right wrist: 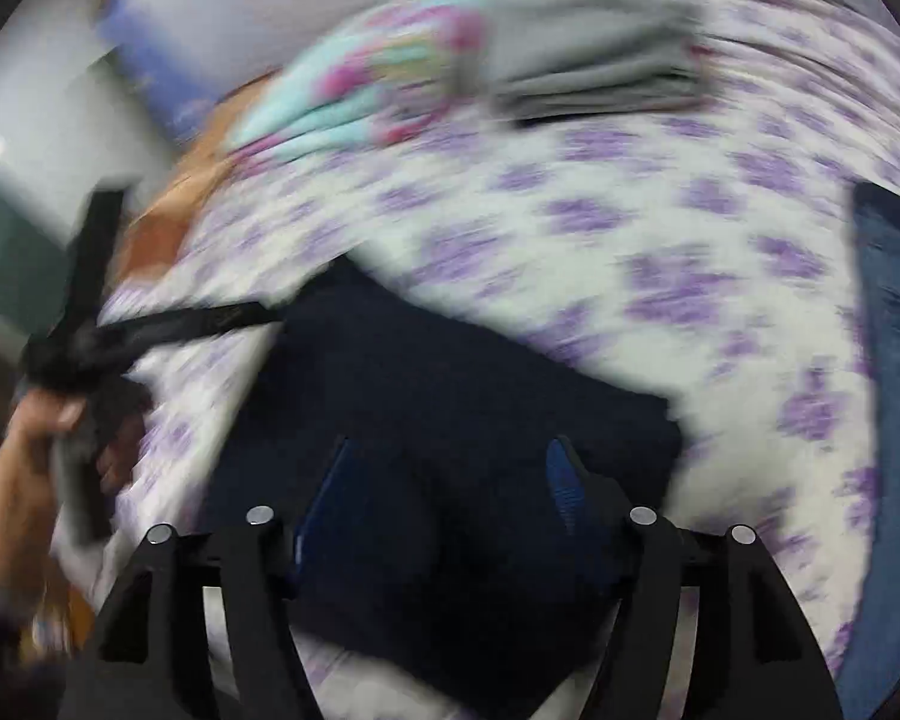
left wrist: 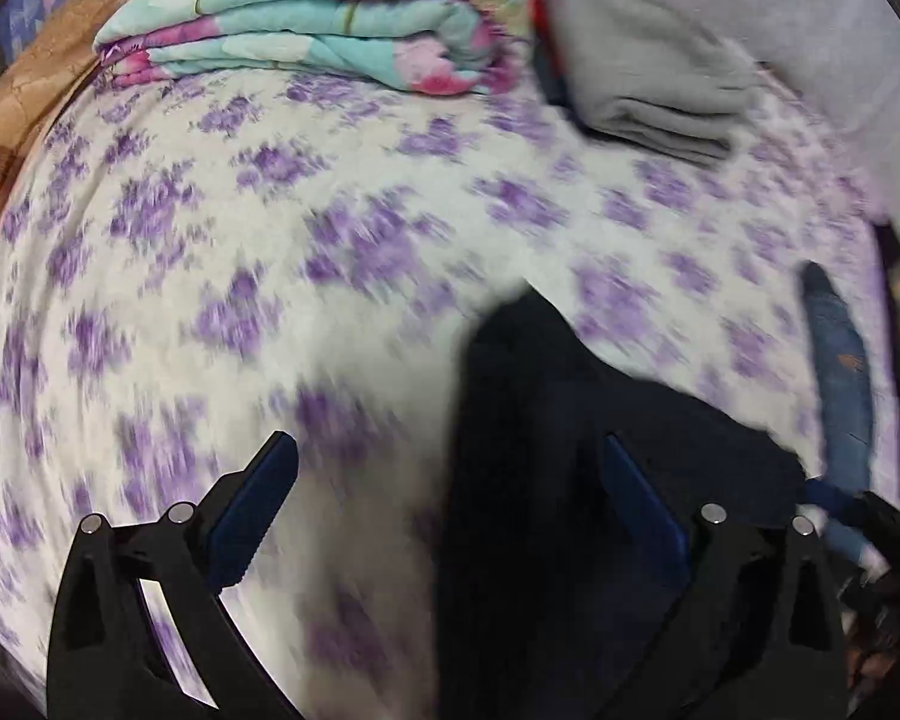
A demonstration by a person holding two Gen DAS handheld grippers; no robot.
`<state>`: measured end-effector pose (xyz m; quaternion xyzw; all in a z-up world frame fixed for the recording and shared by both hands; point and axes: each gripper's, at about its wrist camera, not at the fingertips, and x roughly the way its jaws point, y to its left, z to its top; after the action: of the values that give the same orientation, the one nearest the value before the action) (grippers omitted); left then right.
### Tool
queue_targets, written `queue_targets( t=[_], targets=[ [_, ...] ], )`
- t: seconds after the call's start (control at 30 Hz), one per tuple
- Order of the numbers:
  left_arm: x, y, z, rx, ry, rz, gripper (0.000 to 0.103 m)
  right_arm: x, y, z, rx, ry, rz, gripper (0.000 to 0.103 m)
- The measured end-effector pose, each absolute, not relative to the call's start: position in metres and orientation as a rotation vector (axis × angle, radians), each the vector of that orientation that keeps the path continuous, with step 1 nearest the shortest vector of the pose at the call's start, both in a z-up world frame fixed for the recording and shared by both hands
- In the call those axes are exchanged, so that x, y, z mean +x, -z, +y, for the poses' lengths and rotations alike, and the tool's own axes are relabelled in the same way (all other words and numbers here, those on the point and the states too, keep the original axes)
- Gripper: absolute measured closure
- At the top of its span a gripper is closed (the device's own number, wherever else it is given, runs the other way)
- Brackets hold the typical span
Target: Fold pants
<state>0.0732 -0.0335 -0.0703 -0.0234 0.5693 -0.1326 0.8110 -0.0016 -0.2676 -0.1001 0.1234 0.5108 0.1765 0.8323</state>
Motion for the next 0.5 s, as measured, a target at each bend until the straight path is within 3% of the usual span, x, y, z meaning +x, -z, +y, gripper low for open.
queue_targets(
  t=[0.07, 0.13, 0.23, 0.37, 0.4, 0.5],
  targets=[
    [0.047, 0.072, -0.037, -0.020, 0.340, 1.223, 0.005, -0.015, 0.114, -0.253, 0.225, -0.422, 1.163, 0.036],
    [0.021, 0.095, -0.038, 0.028, 0.358, 1.274, 0.005, -0.029, 0.145, -0.247, 0.123, -0.409, 1.256, 0.044],
    [0.002, 0.126, -0.023, -0.004, 0.304, 1.285, 0.004, -0.037, 0.143, -0.250, 0.092, -0.425, 1.256, 0.046],
    [0.004, 0.116, -0.010, -0.131, 0.281, 1.326, 0.005, -0.033, 0.123, -0.274, 0.266, -0.437, 1.262, 0.032],
    [0.002, 0.113, -0.008, -0.135, 0.294, 1.320, 0.005, -0.035, 0.119, -0.287, 0.303, -0.401, 1.244, 0.023],
    [-0.001, 0.105, -0.007, -0.083, 0.333, 1.297, 0.005, -0.041, 0.120, -0.324, 0.416, -0.292, 1.203, 0.020]
  ],
)
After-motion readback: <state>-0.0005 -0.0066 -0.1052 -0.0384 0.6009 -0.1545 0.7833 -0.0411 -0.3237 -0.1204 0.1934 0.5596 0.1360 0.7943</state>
